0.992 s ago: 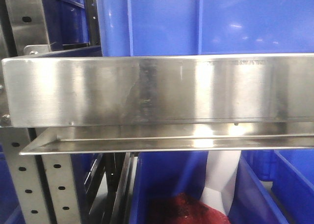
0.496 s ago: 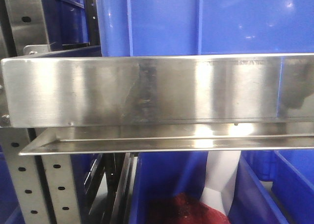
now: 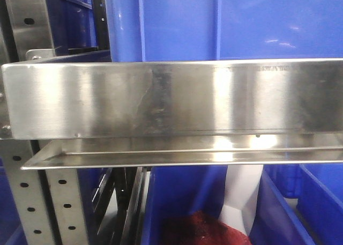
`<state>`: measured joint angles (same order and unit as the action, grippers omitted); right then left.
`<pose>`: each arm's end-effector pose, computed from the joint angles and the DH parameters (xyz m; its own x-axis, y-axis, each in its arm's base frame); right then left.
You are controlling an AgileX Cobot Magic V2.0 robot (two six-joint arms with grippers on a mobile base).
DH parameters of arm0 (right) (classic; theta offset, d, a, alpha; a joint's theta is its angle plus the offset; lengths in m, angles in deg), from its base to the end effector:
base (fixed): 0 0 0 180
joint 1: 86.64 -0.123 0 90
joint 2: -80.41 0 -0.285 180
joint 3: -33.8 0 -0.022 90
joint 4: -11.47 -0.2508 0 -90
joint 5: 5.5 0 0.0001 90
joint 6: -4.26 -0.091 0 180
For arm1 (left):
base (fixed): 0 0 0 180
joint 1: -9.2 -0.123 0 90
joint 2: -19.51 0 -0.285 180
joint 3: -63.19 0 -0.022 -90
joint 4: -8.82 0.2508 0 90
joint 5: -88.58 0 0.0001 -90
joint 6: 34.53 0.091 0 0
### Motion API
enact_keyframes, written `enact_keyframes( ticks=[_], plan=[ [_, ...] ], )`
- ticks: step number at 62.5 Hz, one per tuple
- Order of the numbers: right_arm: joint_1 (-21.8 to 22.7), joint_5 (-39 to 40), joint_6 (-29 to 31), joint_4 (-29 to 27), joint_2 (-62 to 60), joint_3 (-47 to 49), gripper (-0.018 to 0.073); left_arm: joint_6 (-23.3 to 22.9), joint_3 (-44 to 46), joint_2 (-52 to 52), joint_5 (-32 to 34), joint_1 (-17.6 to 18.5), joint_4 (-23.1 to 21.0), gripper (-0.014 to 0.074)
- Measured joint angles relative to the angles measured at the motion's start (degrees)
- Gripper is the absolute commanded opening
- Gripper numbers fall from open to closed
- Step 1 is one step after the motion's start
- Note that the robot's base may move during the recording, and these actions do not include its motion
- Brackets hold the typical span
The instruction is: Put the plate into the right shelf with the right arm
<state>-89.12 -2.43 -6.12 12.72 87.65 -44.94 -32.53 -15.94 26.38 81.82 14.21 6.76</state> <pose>0.0562 0.0025 0.2096 0.1147 0.1638 -0.9798 -0.0634 0.9855 0.1574 0.0563 -0.0053 0.1921 -0.0480 0.0034 -0.9988 0.0915 0.9958 -0.0010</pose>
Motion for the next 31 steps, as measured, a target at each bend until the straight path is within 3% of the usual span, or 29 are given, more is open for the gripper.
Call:
enact_keyframes(
  ticks=[31],
  plan=[
    [0.0, 0.08, 1.36, -0.4, -0.04, 0.0, 0.0055, 0.0, 0.0, 0.0, 0.0, 0.0, 0.0, -0.0047]
  ],
)
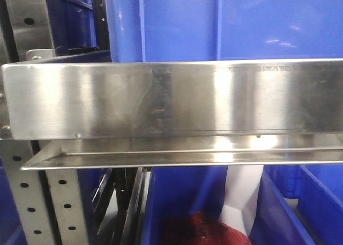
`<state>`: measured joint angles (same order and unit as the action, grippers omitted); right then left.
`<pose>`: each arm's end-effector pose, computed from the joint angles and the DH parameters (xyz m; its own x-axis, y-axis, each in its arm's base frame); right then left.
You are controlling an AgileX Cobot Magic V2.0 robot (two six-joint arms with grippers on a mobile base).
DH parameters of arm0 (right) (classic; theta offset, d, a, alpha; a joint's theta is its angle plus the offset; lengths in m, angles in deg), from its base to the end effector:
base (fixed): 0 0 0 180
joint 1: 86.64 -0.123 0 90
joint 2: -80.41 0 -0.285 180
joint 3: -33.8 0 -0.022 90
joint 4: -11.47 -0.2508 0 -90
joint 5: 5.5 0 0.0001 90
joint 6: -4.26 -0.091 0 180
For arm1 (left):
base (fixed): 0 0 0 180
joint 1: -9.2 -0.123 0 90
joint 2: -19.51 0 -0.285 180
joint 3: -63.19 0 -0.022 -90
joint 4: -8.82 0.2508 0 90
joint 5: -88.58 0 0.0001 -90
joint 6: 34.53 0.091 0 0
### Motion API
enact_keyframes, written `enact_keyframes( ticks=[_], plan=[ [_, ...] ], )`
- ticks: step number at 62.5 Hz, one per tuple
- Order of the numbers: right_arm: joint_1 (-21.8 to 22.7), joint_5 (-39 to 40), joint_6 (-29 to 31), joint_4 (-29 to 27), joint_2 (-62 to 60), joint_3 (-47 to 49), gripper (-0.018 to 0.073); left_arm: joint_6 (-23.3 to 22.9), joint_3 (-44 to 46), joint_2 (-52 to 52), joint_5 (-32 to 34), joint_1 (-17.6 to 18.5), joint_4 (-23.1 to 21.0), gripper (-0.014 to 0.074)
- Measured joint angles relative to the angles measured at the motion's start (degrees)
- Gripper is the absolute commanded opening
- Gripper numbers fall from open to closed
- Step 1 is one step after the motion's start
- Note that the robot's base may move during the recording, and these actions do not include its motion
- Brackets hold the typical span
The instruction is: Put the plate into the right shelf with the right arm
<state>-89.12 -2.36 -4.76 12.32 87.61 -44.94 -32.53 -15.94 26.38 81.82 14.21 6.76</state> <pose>0.0561 0.0025 0.2097 0.1177 0.1474 -0.9821 -0.0614 0.9881 0.1409 0.0563 -0.0053 0.1921 -0.0480 0.0034 -0.9988 0.0915 0.9958 -0.0010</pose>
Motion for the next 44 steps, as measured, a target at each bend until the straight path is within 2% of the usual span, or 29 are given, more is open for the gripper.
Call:
enact_keyframes(
  ticks=[16, 44],
  plan=[
    [0.0, -0.33, 2.58, -0.12, 0.0, 0.0, 0.0055, 0.0, 0.0, 0.0, 0.0, 0.0, 0.0, -0.0047],
    [0.0, -1.7, 3.02, -0.22, 0.0, 0.0, 0.0055, 0.0, 0.0, 0.0, 0.0, 0.0, 0.0, -0.0047]
  ],
)
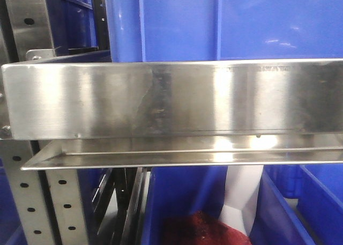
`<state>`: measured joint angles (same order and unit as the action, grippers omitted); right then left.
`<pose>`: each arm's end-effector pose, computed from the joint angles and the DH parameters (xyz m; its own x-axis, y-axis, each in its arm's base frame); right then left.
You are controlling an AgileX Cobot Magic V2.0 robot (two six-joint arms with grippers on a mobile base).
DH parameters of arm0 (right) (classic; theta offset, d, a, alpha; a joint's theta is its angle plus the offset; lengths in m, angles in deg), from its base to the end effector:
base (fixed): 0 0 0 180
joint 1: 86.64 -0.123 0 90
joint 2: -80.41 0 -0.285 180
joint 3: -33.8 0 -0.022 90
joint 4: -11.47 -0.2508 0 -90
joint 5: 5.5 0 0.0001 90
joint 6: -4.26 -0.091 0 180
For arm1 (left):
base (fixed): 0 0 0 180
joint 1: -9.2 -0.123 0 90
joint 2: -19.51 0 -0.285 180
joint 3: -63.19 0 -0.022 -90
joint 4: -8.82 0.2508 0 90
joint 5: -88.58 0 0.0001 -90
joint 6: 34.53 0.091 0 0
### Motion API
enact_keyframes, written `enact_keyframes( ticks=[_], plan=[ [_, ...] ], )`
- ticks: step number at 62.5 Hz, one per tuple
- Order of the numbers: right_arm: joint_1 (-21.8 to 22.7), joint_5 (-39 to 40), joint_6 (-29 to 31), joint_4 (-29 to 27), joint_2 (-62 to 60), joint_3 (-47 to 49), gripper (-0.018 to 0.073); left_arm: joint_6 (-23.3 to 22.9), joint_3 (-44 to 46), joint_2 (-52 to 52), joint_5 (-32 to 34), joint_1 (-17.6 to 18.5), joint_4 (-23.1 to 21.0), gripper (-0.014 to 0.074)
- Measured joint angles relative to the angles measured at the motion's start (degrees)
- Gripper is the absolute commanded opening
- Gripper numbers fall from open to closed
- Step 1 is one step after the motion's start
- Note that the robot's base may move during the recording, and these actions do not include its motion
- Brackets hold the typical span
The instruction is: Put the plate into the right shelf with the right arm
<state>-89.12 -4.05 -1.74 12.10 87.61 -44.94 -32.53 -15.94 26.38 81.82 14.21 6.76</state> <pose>0.0564 0.0025 0.2071 0.0914 0.0976 -0.9910 -0.0523 0.9943 0.0931 0.0563 -0.0053 0.1921 -0.0480 0.0034 -0.9988 0.0915 0.9958 -0.0010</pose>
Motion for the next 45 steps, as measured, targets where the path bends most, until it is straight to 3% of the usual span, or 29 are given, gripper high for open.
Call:
enact_keyframes(
  ticks=[45],
  plan=[
    [0.0, -0.25, 0.0, -0.12, 0.0, 0.0, 0.0055, 0.0, 0.0, 0.0, 0.0, 0.0, 0.0, -0.0047]
  ],
)
